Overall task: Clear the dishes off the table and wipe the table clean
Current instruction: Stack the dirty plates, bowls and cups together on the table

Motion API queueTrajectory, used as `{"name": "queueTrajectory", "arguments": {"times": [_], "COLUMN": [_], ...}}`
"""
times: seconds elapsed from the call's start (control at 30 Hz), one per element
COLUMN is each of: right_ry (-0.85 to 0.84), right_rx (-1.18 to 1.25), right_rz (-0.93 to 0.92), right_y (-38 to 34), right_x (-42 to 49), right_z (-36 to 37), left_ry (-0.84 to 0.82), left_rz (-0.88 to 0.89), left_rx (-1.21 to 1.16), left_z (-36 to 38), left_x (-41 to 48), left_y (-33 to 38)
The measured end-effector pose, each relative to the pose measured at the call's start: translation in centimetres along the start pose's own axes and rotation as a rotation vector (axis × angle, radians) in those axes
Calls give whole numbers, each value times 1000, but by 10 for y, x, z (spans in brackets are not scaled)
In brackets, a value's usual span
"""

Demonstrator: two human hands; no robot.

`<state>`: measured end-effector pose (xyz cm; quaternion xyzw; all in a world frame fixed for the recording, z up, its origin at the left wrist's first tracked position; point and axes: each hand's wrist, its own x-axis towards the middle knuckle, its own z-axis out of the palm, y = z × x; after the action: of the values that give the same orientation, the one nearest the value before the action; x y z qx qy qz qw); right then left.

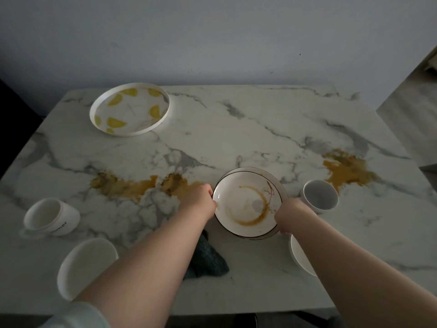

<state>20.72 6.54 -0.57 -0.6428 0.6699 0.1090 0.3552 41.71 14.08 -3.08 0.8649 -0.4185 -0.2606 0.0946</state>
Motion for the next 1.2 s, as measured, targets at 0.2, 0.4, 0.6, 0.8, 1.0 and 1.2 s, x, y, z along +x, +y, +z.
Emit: {"name": "queueTrajectory", "arguments": {"times": [0.2, 0.4, 0.6, 0.8, 1.0, 1.2], "right_ry": [-100, 123, 159, 145, 38, -41], "right_rx": [-287, -232, -316, -187, -8, 42], "right_rz": [-39, -55, -192, -434, -675, -723], "right_y": [-8, -24, -88, -179, -254, -279], "right_x": [-6, -10, -11, 23, 82, 125], "right_z": [-9, -19, -23, -7, 4, 5], "left_ry": [1, -30, -25, 134, 163, 284], "left_rz": [-12, -47, -131, -283, -395, -746], "left_rx": [71, -60, -182, -249, -61, -241], "left_z": [5, -8, -53, -106, -142, -157], "left_x": [3, -10, -8, 40, 133, 209], "left_y": [4, -11, -58, -109, -131, -135]}}
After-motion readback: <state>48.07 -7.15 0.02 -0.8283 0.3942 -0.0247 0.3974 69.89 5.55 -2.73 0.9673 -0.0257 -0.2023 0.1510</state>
